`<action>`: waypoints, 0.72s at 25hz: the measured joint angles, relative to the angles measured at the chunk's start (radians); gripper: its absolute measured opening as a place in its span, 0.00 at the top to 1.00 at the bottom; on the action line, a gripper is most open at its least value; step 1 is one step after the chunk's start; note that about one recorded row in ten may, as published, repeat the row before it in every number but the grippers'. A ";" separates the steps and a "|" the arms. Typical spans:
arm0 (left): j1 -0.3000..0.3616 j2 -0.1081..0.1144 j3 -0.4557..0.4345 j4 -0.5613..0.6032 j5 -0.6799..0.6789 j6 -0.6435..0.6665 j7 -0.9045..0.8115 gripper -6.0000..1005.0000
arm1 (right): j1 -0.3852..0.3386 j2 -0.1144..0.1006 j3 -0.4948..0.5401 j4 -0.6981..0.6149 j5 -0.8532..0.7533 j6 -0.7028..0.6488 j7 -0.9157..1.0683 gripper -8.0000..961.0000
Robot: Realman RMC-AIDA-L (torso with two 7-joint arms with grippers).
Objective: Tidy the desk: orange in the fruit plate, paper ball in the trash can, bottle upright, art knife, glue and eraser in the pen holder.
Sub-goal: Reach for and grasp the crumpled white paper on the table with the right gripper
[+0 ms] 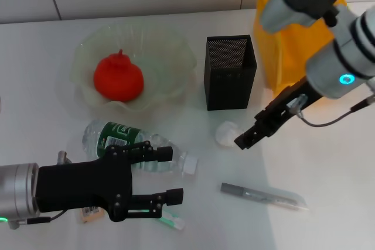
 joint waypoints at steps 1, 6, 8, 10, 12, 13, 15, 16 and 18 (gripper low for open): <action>0.000 0.000 0.000 0.000 0.000 0.000 0.000 0.21 | 0.005 -0.002 -0.037 0.028 -0.002 0.056 0.019 0.19; 0.002 0.000 -0.001 0.001 0.000 0.001 0.000 0.21 | 0.020 -0.004 -0.077 0.086 -0.003 0.141 0.035 0.20; 0.002 0.000 0.000 0.001 0.000 0.001 0.001 0.21 | 0.026 -0.004 -0.084 0.104 -0.004 0.161 0.037 0.21; 0.002 0.000 0.000 0.002 0.000 0.001 0.004 0.21 | 0.030 -0.005 -0.092 0.125 -0.005 0.184 0.037 0.21; 0.002 0.000 0.001 0.002 0.000 0.001 0.007 0.21 | 0.032 -0.005 -0.101 0.140 -0.005 0.205 0.037 0.21; 0.003 0.000 0.001 0.002 0.000 0.001 0.008 0.21 | 0.033 -0.005 -0.107 0.145 -0.006 0.216 0.037 0.21; 0.003 0.000 0.001 0.002 0.000 0.001 0.008 0.21 | 0.036 -0.005 -0.118 0.163 -0.006 0.237 0.037 0.22; 0.004 0.000 0.002 0.004 0.000 0.001 0.008 0.21 | 0.046 -0.005 -0.124 0.192 -0.005 0.259 0.037 0.22; 0.005 0.000 0.002 0.005 0.000 0.001 0.008 0.21 | 0.050 -0.005 -0.126 0.203 -0.005 0.268 0.037 0.22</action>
